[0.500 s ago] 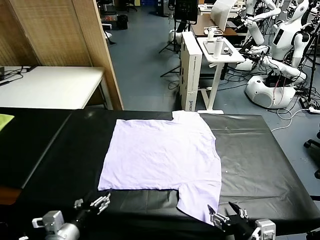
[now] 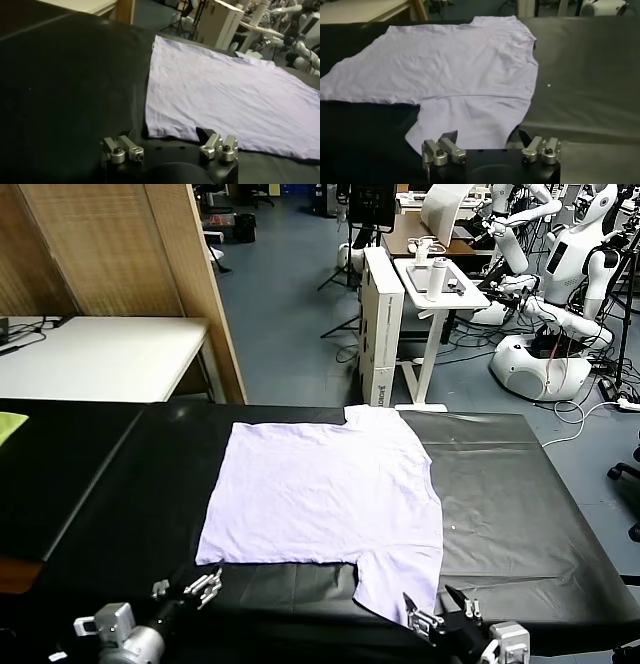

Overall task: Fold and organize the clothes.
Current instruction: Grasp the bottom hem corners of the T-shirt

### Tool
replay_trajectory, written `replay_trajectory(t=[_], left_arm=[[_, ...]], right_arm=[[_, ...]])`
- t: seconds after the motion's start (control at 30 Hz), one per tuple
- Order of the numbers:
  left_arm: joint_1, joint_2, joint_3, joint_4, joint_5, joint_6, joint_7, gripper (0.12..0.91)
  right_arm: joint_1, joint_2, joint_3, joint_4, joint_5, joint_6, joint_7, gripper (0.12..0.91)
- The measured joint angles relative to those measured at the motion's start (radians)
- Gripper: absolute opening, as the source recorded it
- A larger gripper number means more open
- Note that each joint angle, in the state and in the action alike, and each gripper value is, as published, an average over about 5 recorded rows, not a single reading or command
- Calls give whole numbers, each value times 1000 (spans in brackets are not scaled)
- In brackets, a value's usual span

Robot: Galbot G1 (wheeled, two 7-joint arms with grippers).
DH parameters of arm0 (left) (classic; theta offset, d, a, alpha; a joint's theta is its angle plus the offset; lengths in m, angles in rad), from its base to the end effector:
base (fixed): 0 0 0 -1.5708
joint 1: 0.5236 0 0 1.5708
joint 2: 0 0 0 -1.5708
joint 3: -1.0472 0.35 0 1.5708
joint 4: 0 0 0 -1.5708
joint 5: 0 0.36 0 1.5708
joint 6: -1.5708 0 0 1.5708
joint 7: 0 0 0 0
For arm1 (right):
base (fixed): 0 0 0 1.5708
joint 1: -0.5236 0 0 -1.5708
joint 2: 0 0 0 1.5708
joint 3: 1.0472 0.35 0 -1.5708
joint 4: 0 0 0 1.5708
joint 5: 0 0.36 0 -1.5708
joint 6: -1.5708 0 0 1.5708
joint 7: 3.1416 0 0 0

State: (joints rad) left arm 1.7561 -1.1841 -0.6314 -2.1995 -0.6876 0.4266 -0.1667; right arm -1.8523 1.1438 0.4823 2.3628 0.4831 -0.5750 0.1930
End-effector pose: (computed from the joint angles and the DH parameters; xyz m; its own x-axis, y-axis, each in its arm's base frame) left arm 0.1440 0.0812 -0.2767 -0.8523 0.0942 0.5144 -0.0344 0.9714 -0.2348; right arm 0.1105 -0.0293 -0.2443 -0.7656 -0.1871 0.6155 -0.1563 0.9822 0.1042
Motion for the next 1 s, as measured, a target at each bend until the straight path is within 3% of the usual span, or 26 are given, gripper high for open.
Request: replay_trajectory(t=[0.17, 0.37, 0.7, 0.83, 1.0], left_arm=[[-11, 1, 0, 4, -2, -1, 0, 819], [-17, 1, 1, 14, -2, -2, -1, 656], [-22, 1, 1, 28, -1, -4, -1, 452], [-23, 0, 2, 36, 1, -4, -1, 291], [-19, -1, 2, 34, 1, -6, -1, 178]], right_arm=[[-4, 2, 3, -8, -2, 1, 0, 899], [-5, 4, 6, -12, -2, 2, 0, 789], [-5, 4, 11, -20, 0, 3, 0, 695], [-10, 2, 18, -13, 3, 3, 0, 570], [-33, -8, 39, 17, 11, -16, 17, 282]])
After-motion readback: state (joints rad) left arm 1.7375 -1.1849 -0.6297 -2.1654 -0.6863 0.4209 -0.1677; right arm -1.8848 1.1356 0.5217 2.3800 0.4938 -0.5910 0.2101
